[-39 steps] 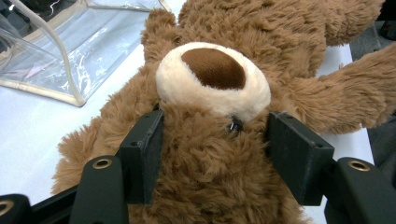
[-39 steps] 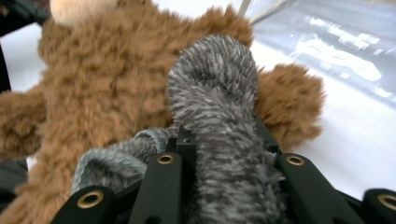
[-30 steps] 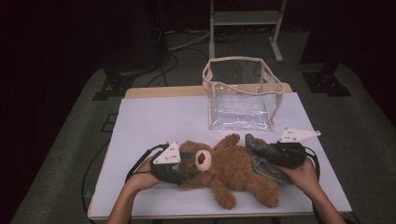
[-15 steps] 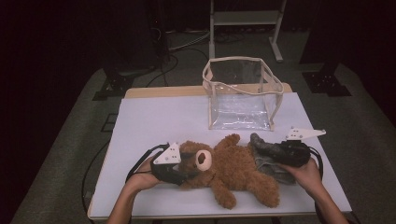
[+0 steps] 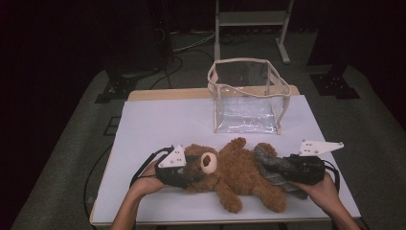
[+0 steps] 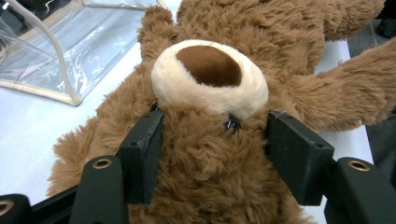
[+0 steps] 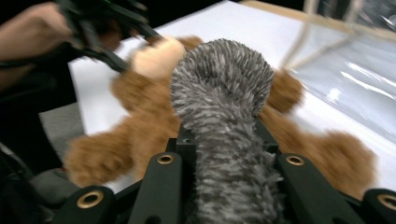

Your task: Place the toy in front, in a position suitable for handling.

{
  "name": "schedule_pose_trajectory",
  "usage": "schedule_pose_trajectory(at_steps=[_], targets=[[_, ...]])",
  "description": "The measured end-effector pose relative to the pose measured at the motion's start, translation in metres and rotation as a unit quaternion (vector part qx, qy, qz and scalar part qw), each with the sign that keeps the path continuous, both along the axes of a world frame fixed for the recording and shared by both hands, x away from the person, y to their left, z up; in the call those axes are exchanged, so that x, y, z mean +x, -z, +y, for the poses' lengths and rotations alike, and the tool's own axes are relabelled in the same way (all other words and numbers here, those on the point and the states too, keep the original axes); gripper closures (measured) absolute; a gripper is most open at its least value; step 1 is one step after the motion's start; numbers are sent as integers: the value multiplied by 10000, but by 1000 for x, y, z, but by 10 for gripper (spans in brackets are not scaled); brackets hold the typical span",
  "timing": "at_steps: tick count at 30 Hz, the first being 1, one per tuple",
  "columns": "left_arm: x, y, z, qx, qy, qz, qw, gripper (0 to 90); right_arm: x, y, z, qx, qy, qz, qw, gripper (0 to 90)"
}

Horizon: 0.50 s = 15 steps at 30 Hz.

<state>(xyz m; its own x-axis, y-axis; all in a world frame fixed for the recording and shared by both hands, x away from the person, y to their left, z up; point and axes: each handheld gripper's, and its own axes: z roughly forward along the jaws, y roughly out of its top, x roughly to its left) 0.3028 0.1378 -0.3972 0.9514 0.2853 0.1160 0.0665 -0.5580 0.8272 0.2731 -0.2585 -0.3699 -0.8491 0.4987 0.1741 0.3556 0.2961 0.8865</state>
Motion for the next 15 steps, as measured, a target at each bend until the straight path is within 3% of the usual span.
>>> schedule_pose_trajectory(at_steps=[5, 11, 15], targets=[[-1, 0, 0, 15, 8, -33, 10000, 377, -3, -8, 26, 75, -374, -149, 9992, 709], [-1, -1, 2, -22, 17, -95, 10000, 341, 5, 8, 36, -418, -224, -222, 9986, 708], [0, -3, 6, 6, -26, -137, 9999, 279, 8, 21, 27, -97, -60, -143, 9998, 708]])
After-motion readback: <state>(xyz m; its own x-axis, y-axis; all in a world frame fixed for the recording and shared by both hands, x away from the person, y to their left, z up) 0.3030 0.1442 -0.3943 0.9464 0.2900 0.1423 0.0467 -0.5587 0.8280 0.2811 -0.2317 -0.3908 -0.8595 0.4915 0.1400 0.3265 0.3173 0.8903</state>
